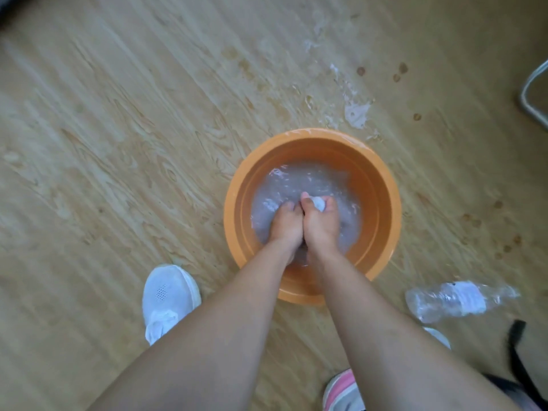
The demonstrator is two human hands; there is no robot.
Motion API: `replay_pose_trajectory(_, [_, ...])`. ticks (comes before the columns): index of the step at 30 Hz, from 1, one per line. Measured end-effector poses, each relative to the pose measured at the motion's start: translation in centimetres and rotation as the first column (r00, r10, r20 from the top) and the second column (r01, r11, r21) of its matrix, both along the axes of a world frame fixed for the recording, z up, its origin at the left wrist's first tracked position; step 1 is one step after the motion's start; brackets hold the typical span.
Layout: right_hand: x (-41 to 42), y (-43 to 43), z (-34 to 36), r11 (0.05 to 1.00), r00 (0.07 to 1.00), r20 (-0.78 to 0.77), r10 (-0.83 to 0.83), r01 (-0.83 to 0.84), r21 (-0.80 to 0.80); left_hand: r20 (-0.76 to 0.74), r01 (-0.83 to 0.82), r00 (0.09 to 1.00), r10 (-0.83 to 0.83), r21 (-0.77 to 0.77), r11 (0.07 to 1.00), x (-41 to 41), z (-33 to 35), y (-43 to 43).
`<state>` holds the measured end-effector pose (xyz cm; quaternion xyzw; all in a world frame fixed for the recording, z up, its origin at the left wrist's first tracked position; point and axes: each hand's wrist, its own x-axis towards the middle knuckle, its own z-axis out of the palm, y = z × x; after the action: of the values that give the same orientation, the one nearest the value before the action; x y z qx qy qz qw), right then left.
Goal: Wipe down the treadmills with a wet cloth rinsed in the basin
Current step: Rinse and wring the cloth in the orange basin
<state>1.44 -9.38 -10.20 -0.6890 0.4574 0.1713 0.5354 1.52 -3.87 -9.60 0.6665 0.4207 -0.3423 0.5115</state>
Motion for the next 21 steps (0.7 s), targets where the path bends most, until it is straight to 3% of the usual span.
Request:
replay_pose_trajectory(3, [1.2, -1.0, -0.3, 0.964, 0.977, -0.009, 0.211, -0.21, -0.162, -0.011, -0.016, 1.0, 0.015, -0.02, 1.0, 0.4, 0.5, 0.0])
replay_pose_trajectory(6, [2.5, -2.2, -0.2, 0.91, 0.925, -0.056, 0.376, -0.38, -0.167, 0.023, -0.03, 0.999, 0.03, -0.003, 1.0, 0.1, 1.2, 0.2])
replay_pose_trajectory(8, [3.4, -3.2, -0.2, 0.722, 0.76, -0.103, 0.642, -0.644, -0.251, 0.098, -0.023, 0.995, 0.016, 0.073, 0.997, -1.2, 1.3, 1.5])
replay_pose_trajectory(10, [4.4, -4.9, -0.1, 0.521, 0.579, -0.194, 0.792, -0.807, -0.278, 0.155, 0.023, 0.986, -0.055, 0.198, 0.98, -2.1, 1.3, 2.7])
replay_pose_trajectory(12, [5.0, -6.4, -0.5, 0.526, 0.568, -0.15, 0.809, -0.815, -0.245, 0.175, 0.039, 0.981, -0.083, 0.243, 0.969, -1.9, 1.4, 2.9])
replay_pose_trajectory(13, [4.7, -6.5, -0.5, 0.554, 0.597, -0.151, 0.788, -0.794, -0.252, 0.168, 0.043, 0.982, -0.086, 0.242, 0.969, -1.4, 1.4, 2.7])
replay_pose_trajectory(15, [3.2, -5.7, -0.5, 0.687, 0.754, -0.168, 0.635, -0.651, -0.322, 0.169, 0.056, 0.98, -0.109, 0.29, 0.956, -0.6, 0.5, 2.3])
replay_pose_trajectory(17, [0.8, -4.0, 0.0, 0.899, 0.943, -0.177, 0.281, -0.323, -0.296, 0.152, 0.095, 0.977, -0.149, 0.313, 0.945, -0.6, -0.3, 1.7])
replay_pose_trajectory(18, [-0.2, -3.1, 0.0, 0.976, 0.984, -0.175, 0.038, -0.074, -0.205, 0.143, 0.104, 0.979, -0.148, 0.274, 0.956, -0.8, -0.5, 1.4])
replay_pose_trajectory(19, [-0.9, -2.2, 0.1, 0.984, 0.967, -0.186, -0.173, 0.161, -0.076, 0.135, 0.115, 0.98, -0.148, 0.226, 0.967, -1.2, -0.8, 1.2])
replay_pose_trajectory(20, [-1.5, -1.2, -0.1, 0.953, 0.936, -0.203, -0.289, 0.3, 0.028, 0.13, 0.154, 0.975, -0.18, 0.19, 0.97, -1.5, -0.8, 1.1])
replay_pose_trajectory(21, [-1.9, -0.5, -0.2, 0.942, 0.931, -0.21, -0.299, 0.323, 0.091, 0.125, 0.203, 0.966, -0.226, 0.173, 0.964, -1.8, -1.1, 1.0])
